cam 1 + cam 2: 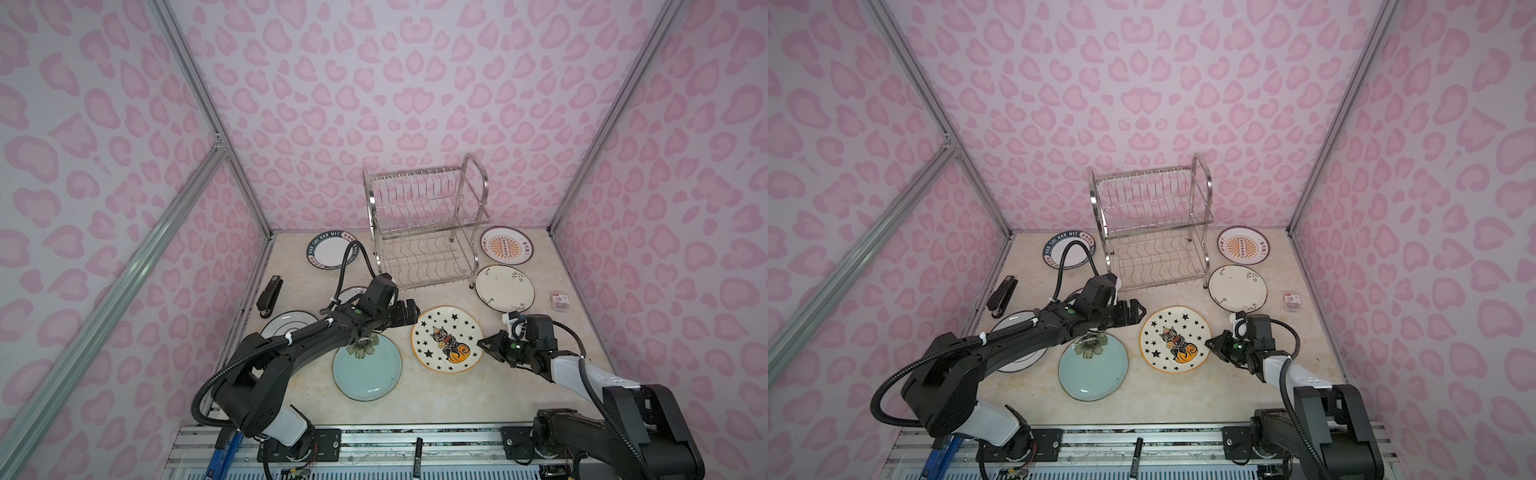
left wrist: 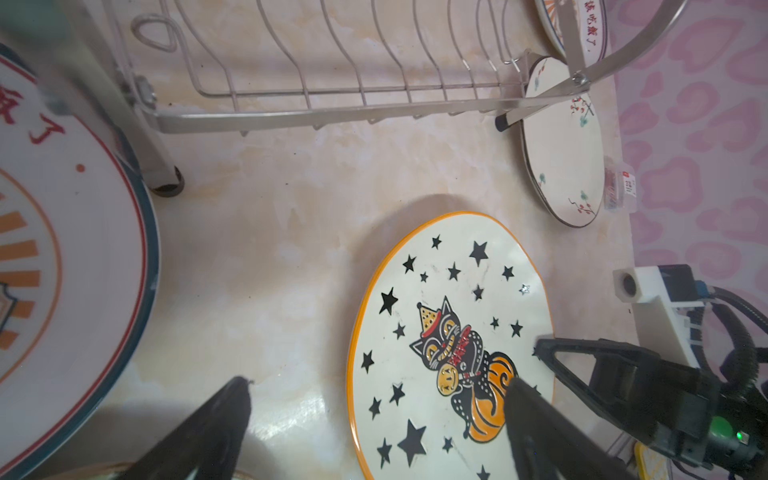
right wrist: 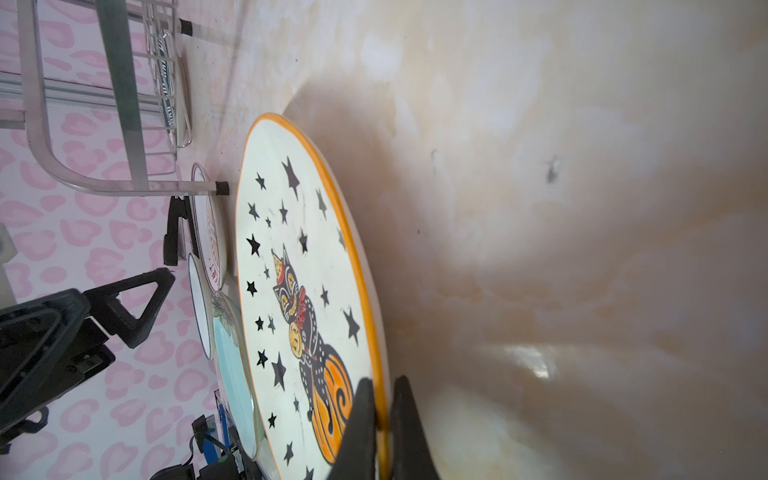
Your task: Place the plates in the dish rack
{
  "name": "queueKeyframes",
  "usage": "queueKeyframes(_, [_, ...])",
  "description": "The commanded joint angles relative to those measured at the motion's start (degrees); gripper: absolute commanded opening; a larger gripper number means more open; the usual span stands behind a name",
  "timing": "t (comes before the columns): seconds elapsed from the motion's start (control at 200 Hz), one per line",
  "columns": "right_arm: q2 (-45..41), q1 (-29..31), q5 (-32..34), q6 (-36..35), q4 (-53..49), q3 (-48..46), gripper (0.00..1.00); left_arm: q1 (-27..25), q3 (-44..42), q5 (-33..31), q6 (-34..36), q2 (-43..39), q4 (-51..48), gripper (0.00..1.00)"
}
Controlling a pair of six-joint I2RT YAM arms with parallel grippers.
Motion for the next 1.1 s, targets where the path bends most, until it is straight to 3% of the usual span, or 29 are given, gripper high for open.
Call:
queueKeyframes(0.0, [0.6,0.0,1.7,-0.9,-0.3,-0.6,0.08,-0.7,1.5,0.6,-0.6,2.2,-2.0,0.96])
queueKeyframes(0.11, [1.1,0.0,1.4,-1.2,-0.5,-0.9,0.16,-1.3,2.4,0.2,-1.0,4.0,-3.2,0.94])
queueKeyframes(0.365, [1.0,0.0,1.2,-1.3,-0.7,-1.8,0.22,-2.0,4.2,1.9,-1.5,7.4,-3.2,0.89])
queueKeyframes(0.58, [-0.4,0.0,1.1,-1.2,-1.6,-2.1,0.32,-2.5,4.8,3.0,-1.8,9.6,-3.4,0.81])
queueKeyframes(1.095, [1.5,0.1,-1.8,2.1,4.0,-2.9,0.34,-3.8,7.4,4.7,-1.3,13.0,-4.5,0.7])
